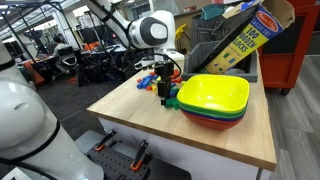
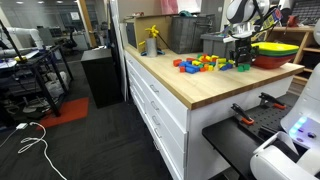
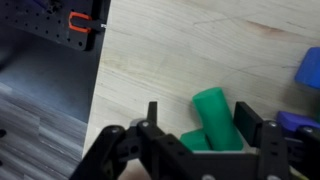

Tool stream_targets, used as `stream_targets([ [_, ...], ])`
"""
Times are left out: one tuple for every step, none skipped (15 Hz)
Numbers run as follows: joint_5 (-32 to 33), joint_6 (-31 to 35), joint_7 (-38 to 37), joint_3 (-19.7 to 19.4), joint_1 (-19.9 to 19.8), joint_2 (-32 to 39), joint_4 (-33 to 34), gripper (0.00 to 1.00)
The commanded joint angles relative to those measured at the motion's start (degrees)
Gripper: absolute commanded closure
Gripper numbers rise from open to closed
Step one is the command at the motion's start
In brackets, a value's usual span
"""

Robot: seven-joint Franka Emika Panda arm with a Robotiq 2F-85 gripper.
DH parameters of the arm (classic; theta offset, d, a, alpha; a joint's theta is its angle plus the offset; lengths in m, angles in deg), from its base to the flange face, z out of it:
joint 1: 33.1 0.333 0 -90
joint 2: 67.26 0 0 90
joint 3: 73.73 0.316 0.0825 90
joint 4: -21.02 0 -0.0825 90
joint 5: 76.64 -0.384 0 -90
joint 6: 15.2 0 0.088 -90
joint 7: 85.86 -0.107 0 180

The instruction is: Pick up the green cylindrical block and move it a little forward on the table, pick up the green square block and move it a little forward on the table

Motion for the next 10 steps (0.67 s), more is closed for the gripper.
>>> stream_targets([
  [-1.7,0.6,-2.0,-0.1,0.2,0.4,0.3,0.51],
  [-2.0,0.7,-2.2,0.0,0.2,0.4,0.3,0.58],
  [-2.1,0.8,-2.6,0.0,0.3,0.4,0.3,0.66],
  [-2.0,1.1,-2.5,0.1,0.4,0.4,0.3,0.73],
  [-1.7,1.5,-2.4,0.0,0.4,0.3,0.2,0.81],
  [-1.4,2.0,-2.2,0.0,0.4,0.2,0.2,0.88],
  [-0.8,2.2,-2.1,0.0,0.4,0.0,0.1,0.95],
  [-0.5,2.5,-1.9,0.0,0.4,-0.3,0.2,0.97],
  [-0.1,3.0,-1.6,0.1,0.5,-0.6,0.2,1.00],
  [0.0,3.6,-1.5,0.1,0.5,-0.6,0.2,1.00],
])
